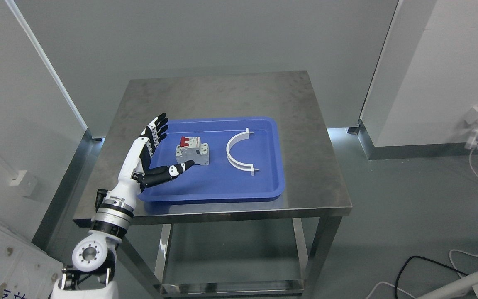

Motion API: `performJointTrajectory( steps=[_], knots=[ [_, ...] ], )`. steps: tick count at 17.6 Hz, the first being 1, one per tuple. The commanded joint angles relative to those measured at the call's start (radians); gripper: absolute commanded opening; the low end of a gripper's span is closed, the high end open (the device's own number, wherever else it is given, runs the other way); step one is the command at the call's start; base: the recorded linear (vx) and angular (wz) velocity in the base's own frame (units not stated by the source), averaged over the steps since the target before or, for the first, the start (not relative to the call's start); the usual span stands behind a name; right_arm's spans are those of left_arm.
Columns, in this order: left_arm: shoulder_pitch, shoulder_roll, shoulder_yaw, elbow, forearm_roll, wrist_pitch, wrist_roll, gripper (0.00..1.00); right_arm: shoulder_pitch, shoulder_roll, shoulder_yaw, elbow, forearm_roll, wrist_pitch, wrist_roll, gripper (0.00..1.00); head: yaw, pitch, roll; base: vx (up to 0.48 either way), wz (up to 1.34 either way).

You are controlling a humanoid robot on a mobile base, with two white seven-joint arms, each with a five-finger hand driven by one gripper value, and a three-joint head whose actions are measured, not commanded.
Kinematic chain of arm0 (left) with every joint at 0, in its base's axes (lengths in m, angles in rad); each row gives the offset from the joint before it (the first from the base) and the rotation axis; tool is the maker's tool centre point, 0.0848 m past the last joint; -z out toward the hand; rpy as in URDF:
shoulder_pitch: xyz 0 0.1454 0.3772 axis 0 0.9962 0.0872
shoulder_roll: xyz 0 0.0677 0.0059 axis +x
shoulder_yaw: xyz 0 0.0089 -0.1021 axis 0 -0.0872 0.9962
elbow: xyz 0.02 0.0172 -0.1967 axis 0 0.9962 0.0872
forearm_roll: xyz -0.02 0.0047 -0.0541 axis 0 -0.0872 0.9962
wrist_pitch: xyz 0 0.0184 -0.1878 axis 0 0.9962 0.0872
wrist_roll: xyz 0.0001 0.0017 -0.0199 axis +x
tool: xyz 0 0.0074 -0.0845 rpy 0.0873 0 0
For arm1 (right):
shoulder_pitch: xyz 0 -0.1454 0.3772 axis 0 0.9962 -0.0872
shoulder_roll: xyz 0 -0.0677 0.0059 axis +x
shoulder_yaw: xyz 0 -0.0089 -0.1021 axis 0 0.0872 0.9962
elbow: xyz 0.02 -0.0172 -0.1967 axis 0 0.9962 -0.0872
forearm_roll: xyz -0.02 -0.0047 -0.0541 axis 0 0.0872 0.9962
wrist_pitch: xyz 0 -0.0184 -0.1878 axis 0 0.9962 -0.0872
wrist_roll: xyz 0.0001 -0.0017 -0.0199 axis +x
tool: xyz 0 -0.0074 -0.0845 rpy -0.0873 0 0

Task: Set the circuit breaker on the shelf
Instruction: 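Reach the left hand toward the grey circuit breaker in the blue tray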

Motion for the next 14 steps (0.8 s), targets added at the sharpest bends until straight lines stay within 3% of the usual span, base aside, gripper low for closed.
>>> performJointTrajectory(
  steps=[1,5,8,14],
  knots=[
    [-0.145,0.049,-0.055,0.199,-0.141,0.008,-0.044,0.95,0.0,-0.017,0.02,0.0,0.0,0.238,0.0,1.0,0.0,0.0,0.0,0.0,0.0],
    [-0.171,0.047,-0.078,0.261,-0.267,0.043,-0.175,0.93,0.0,-0.017,0.02,0.0,0.0,0.238,0.0,1.0,0.0,0.0,0.0,0.0,0.0],
    [-0.193,0.047,-0.073,0.319,-0.293,0.07,-0.18,0.93,0.0,-0.017,0.02,0.0,0.0,0.238,0.0,1.0,0.0,0.0,0.0,0.0,0.0],
    [-0.239,0.04,-0.064,0.39,-0.296,0.074,-0.176,0.8,0.0,-0.017,0.02,0.0,0.0,0.238,0.0,1.0,0.0,0.0,0.0,0.0,0.0]
  ],
)
